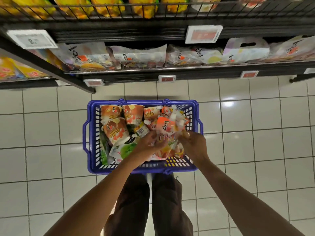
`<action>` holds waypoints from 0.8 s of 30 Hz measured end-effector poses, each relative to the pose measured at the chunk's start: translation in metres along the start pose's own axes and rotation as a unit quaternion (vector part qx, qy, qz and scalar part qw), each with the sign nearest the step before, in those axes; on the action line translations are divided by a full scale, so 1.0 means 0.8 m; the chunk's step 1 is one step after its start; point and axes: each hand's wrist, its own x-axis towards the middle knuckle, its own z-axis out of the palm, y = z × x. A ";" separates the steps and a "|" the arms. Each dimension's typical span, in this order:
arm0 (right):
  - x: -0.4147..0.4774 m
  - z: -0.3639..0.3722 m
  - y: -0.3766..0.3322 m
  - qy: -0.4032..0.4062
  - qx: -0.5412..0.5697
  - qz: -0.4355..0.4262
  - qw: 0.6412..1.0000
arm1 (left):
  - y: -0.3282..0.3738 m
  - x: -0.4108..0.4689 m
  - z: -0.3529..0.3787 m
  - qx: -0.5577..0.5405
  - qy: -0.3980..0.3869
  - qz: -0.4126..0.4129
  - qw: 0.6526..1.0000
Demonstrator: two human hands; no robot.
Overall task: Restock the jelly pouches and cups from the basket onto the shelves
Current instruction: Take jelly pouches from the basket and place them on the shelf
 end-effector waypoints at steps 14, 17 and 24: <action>-0.209 -0.123 -0.306 -0.145 0.301 0.003 0.943 | 0.249 -0.270 -0.043 -0.071 0.155 0.142 0.975; -0.269 -0.141 -0.361 -0.124 0.303 -0.054 0.944 | 0.310 -0.341 -0.058 -0.068 0.172 0.204 0.961; -0.364 -0.197 -0.493 -0.028 0.352 -0.136 0.926 | 0.431 -0.481 -0.088 -0.045 0.178 0.308 0.933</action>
